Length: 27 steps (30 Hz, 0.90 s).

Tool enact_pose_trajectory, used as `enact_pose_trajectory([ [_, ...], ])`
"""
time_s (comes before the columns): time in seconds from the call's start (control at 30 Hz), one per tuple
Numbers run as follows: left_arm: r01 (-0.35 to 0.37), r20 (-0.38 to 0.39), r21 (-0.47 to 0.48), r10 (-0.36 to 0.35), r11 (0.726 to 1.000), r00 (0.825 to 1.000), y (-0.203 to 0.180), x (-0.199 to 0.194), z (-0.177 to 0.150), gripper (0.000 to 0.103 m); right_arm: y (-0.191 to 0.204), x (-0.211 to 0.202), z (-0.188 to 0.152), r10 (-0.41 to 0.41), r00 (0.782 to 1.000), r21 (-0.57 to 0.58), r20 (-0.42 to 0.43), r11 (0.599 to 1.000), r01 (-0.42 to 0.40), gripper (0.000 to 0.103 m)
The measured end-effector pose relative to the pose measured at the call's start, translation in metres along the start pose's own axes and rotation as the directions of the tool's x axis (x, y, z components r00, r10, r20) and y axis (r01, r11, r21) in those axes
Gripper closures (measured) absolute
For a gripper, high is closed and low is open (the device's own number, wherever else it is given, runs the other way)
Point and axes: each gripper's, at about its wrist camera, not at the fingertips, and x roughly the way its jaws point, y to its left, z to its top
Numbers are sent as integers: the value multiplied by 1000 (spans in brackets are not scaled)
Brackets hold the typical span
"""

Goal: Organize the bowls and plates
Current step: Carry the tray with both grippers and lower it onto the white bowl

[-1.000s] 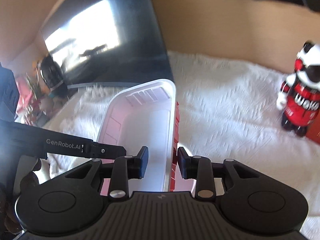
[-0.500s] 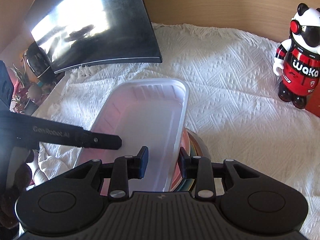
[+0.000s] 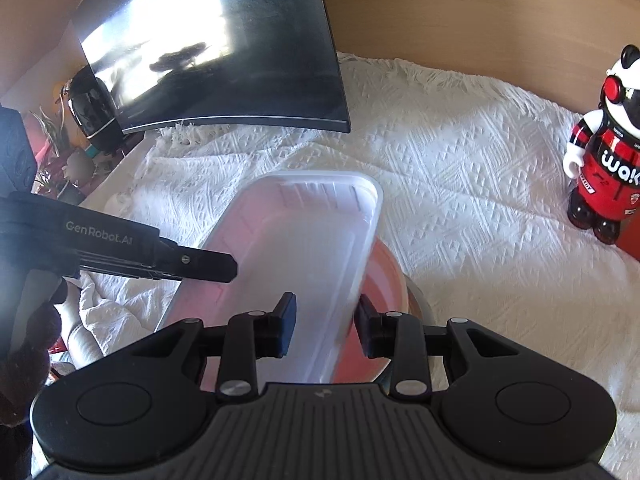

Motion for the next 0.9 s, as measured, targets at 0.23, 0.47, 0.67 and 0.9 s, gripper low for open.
enact_pose_trajectory([
  [0.23,28,12,-27,-28,999,1000,2,-10,4,82,-3,-7,1,-14,1000,-2,12,1000,14,71],
  [0.47,25,-6,-16,-25,1000,1000,-4,-3,2,82,3,-7,1,-11,1000,-12,7,1000,11,69],
  [0.67,18,-13,13,-18,1000,1000,-8,-2,1,82,-1,-6,-1,-10,1000,-2,-5,1000,9,69],
  [0.9,17,-20,30,-16,999,1000,-9,-2,-1,82,-1,-6,-4,-9,1000,13,-11,1000,10,69],
])
